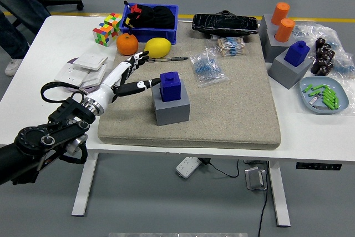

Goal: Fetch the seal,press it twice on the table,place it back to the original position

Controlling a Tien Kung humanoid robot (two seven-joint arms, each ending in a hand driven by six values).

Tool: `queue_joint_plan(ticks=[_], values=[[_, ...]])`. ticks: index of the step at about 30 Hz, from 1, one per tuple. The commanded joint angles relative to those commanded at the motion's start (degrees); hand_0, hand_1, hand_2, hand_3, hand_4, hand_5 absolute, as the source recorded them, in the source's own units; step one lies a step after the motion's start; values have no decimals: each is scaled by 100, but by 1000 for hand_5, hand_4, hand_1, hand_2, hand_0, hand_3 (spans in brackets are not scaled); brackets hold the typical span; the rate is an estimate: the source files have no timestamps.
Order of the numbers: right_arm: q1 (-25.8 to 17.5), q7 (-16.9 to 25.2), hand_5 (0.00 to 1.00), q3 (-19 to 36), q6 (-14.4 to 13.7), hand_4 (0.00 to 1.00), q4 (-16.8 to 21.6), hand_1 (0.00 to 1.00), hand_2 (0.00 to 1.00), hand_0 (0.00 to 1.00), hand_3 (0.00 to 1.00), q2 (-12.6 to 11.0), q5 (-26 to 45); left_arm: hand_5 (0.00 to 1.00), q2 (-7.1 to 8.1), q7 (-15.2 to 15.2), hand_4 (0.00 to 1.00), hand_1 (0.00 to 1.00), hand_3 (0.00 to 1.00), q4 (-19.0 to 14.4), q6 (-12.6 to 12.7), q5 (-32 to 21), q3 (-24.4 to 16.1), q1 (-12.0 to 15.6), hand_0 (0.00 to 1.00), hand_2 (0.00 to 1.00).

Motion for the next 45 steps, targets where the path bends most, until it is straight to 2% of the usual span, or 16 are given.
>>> queue_joint_plan(ticks=[7,8,9,13,14,19,20,23,29,33,45], values=[[7,-4,519,-7,-6,712,1,680,645,721,613,-35,-7,510,255,-60,998,998,998,513,92,-330,-70,43,998,998],[8,-5,519,-6,-5,712,-3,680,644,721,613,-40,-11,445,306,-55,998,998,998,631,115,-434,-64,41,998,998],[12,-6,519,-6,-3,712,-4,680,644,721,613,-42,-14,445,336,-52,998,998,998,709,121,-503,-63,37,998,998],[19,-1,519,1,0,712,-3,680,644,721,613,-30,-13,445,399,-22,998,998,998,1066,139,-756,34,1,998,998],[24,0,519,1,0,712,-2,680,645,721,613,-28,-13,373,412,-5,998,998,998,1187,126,-849,80,-8,993,998],[36,3,519,1,-8,712,1,680,645,721,613,-30,-13,373,472,222,998,998,998,1697,-25,-1214,352,-13,993,998],[34,2,520,-2,-7,713,1,680,644,721,613,-31,-11,313,486,263,931,998,998,1790,-41,-1238,411,-2,972,998],[22,-4,520,-6,-3,713,-5,680,644,721,613,-32,-9,313,510,376,931,998,998,2034,-61,-1336,595,10,972,998],[15,-1,520,-3,-1,712,-1,679,645,721,613,-29,-15,291,547,573,904,998,998,2358,31,-1373,715,26,965,998],[0,0,520,19,0,712,1,679,645,721,613,-25,-29,268,585,712,878,998,998,2440,130,-1313,690,47,960,998],[-32,-11,520,149,-5,712,2,680,645,721,613,-10,-78,257,702,675,849,998,998,2562,103,-1454,751,30,951,998]])
